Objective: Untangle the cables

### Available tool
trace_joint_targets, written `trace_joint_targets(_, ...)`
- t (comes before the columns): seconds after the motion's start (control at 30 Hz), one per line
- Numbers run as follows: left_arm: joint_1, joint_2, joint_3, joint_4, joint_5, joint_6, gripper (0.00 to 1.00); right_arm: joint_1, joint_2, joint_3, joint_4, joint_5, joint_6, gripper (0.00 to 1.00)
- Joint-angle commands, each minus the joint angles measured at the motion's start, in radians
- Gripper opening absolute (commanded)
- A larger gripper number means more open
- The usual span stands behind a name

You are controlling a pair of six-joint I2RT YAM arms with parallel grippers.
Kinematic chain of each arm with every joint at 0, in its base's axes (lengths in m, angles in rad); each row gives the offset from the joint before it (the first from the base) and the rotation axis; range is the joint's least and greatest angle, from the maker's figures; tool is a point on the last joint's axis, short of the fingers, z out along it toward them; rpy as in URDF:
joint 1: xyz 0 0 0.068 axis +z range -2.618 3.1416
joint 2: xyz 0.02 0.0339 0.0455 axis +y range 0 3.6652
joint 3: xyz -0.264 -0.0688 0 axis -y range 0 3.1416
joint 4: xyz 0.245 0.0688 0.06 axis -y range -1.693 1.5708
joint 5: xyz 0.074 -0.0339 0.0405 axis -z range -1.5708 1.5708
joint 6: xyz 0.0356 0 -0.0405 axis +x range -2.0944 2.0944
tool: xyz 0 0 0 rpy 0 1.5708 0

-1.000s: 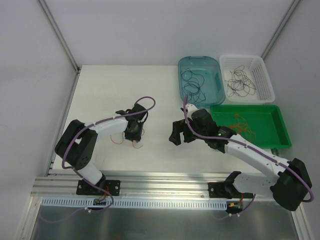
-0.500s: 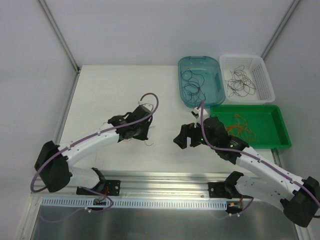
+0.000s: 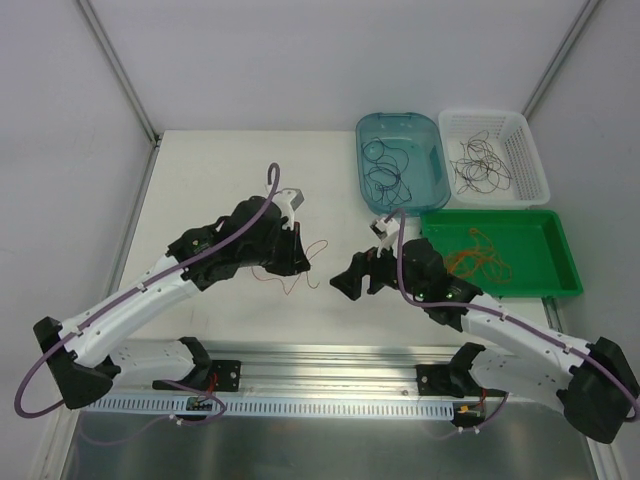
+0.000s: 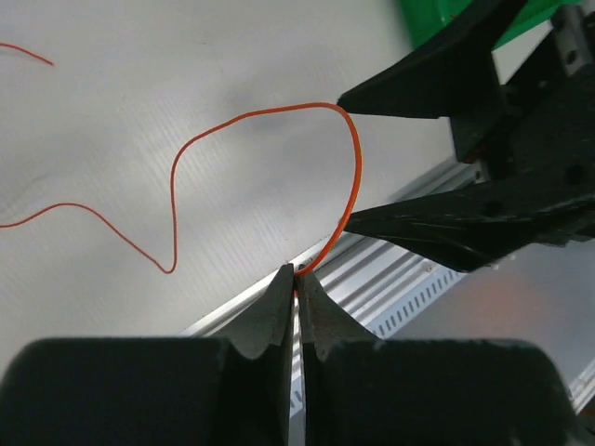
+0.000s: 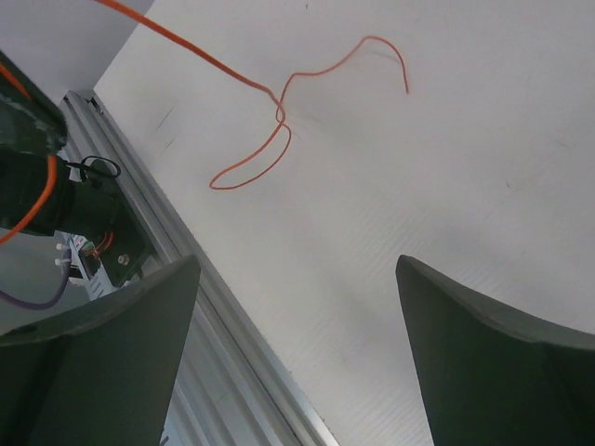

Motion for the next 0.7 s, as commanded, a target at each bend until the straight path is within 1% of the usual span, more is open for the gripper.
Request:
trace_joint_targets(0.0,-0.018,-0.039,0.07,-0.04,0.083,-0.073,0.0,0.016,0.049,-0.011,0.219,-0.045,-0.027,0.91)
trace_joint_targets(0.03,-0.019,-0.049,0.076,-0.043,0.082,-0.079,0.0,0.018,0.063,-0.014,0.277,-0.048,-0.013,0.91)
trace_joint_targets(0.2,-0.019,-0.079,0.107,-0.048,0.065,-0.121,0.0,0.049,0.173,-0.02,0.454,-0.08,0.055,0.91)
trace_joint_targets(0.23,-0.019,-0.089,0.112,-0.048,0.05,-0.127,0.0,0.056,0.187,-0.023,0.513,-0.082,0.067,0.9)
trace_joint_targets(0.33,-0.019,-0.097,0.129,-0.048,0.039,-0.155,0.0,0.084,0.255,-0.014,0.598,-0.082,0.116,0.89)
trace_joint_targets(0.5,-0.022,-0.097,0.159,-0.048,0.034,-0.182,0.0,0.128,0.365,0.023,0.651,-0.054,0.144,0.88)
trace_joint_targets(0.67,-0.021,-0.108,0.167,-0.048,0.007,-0.196,0.0,0.141,0.486,0.069,0.716,-0.066,0.174,0.81)
